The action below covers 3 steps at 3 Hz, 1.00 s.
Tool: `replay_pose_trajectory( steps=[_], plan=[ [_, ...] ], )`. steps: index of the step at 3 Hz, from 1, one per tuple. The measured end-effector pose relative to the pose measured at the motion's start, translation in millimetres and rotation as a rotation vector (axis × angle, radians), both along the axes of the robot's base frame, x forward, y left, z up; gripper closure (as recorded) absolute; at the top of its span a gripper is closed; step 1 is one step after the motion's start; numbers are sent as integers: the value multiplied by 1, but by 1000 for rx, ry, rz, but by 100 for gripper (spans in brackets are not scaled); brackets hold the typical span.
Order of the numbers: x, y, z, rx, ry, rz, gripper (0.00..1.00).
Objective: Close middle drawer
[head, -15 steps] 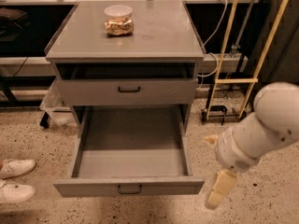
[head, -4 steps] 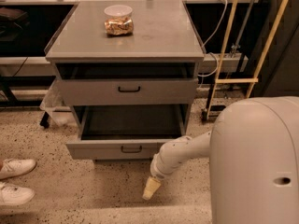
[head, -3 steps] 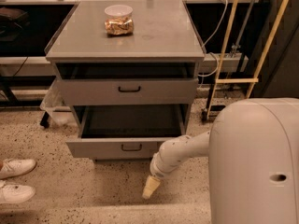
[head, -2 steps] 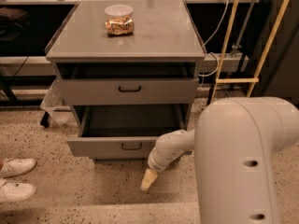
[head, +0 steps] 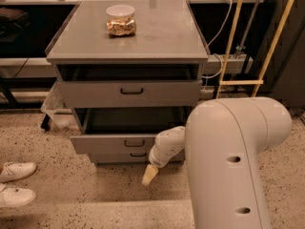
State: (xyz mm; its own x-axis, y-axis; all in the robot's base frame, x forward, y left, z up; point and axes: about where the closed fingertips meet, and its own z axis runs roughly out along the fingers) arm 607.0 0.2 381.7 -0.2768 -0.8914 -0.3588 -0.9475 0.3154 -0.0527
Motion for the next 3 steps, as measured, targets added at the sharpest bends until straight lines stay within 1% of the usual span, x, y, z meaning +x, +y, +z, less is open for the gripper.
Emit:
replay_pose_trajectory(
  steps=[1, 2, 3],
  plan=[
    [38, 10, 7, -27, -50, -81, 0],
    [38, 10, 7, -27, -50, -81, 0],
    [61, -1, -2, -42, -57, -132, 0]
  ],
)
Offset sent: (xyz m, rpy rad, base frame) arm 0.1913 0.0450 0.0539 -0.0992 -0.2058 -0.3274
